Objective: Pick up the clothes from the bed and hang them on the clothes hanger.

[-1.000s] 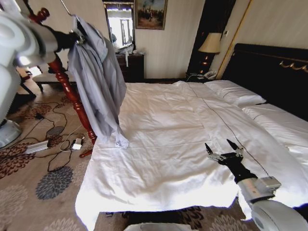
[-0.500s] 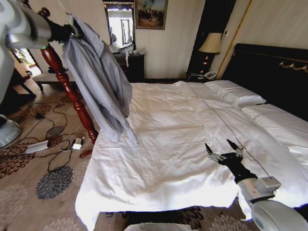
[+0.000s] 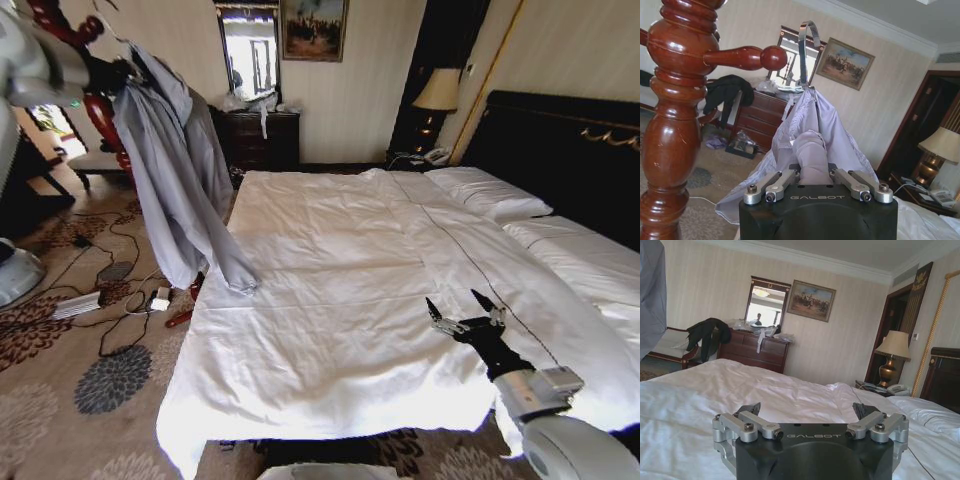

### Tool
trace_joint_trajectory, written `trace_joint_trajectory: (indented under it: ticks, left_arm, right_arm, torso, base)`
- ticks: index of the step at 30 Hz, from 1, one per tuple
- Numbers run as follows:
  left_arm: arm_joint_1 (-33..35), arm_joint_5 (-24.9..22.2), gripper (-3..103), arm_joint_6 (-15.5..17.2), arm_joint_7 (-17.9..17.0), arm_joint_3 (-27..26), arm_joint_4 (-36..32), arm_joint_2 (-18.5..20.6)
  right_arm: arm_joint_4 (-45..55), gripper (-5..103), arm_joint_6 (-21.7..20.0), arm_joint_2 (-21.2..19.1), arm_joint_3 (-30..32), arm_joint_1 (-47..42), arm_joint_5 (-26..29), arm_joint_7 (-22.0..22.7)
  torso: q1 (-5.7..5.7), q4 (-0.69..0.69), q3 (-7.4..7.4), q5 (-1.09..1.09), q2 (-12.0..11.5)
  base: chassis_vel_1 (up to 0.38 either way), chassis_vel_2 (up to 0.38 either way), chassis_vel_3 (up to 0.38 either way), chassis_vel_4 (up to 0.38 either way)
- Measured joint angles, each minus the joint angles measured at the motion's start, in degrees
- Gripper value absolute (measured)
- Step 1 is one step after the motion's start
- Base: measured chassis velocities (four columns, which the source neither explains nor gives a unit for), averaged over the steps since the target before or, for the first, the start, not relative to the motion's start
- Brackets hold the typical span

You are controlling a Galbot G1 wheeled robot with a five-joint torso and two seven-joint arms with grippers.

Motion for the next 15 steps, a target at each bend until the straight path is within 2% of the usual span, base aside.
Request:
trace_joint_trajectory:
  ticks: [15]
  left_arm:
    - [0.95, 2.10, 19, -0.07, 0.96, -0.84, 1.90, 1.34]
  right_arm:
    - [0.00, 100, 0.00, 0.00, 0.00, 0.00, 0.00, 0.00]
  torso:
    - [0.00, 0.01, 0.00, -0.02, 0.00]
  base:
    - [0.000, 0.000, 0.000, 0.000]
